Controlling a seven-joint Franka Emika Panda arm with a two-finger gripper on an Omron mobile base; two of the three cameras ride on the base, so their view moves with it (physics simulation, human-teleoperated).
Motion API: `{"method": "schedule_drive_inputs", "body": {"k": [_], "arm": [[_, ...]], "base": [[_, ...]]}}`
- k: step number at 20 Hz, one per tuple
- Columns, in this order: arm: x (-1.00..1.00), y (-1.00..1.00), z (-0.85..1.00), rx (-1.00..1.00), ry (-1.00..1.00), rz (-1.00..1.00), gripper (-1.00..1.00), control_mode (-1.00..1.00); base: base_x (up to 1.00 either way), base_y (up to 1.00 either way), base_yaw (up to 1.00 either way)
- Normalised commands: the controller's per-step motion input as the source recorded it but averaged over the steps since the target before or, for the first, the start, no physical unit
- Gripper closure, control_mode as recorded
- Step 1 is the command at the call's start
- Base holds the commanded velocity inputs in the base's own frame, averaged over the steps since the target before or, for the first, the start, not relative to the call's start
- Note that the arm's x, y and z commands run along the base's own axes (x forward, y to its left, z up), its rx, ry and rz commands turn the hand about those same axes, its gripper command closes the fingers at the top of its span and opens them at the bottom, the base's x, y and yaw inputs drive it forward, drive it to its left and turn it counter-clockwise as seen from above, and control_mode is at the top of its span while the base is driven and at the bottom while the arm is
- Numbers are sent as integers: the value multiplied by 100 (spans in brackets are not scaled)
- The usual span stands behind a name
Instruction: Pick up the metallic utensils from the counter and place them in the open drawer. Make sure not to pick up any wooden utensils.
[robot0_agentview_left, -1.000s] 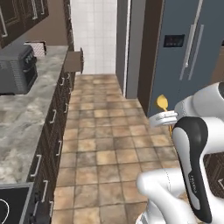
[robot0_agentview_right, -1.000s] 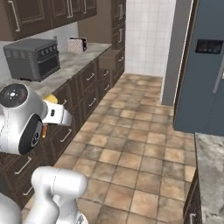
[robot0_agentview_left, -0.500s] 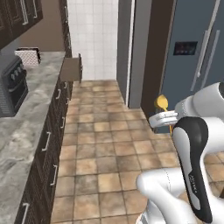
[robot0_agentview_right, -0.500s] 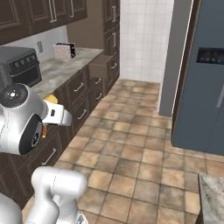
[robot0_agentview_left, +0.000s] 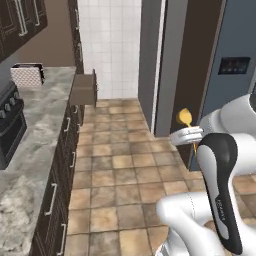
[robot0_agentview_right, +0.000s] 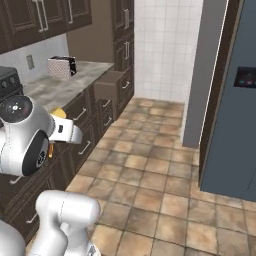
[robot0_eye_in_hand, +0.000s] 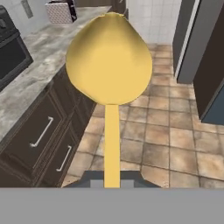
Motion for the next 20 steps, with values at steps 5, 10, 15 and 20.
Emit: {"method": "schedule_drive_inputs", "body": {"k": [5,10,15,20], "arm": [[0,0,0,0,0,0,100,100],[0,0,0,0,0,0,100,100],[0,0,0,0,0,0,100,100],[0,0,0,0,0,0,100,100]], "base": [[70,67,-4],[73,56,-3],[92,10,0],[99,-25,0]]}}
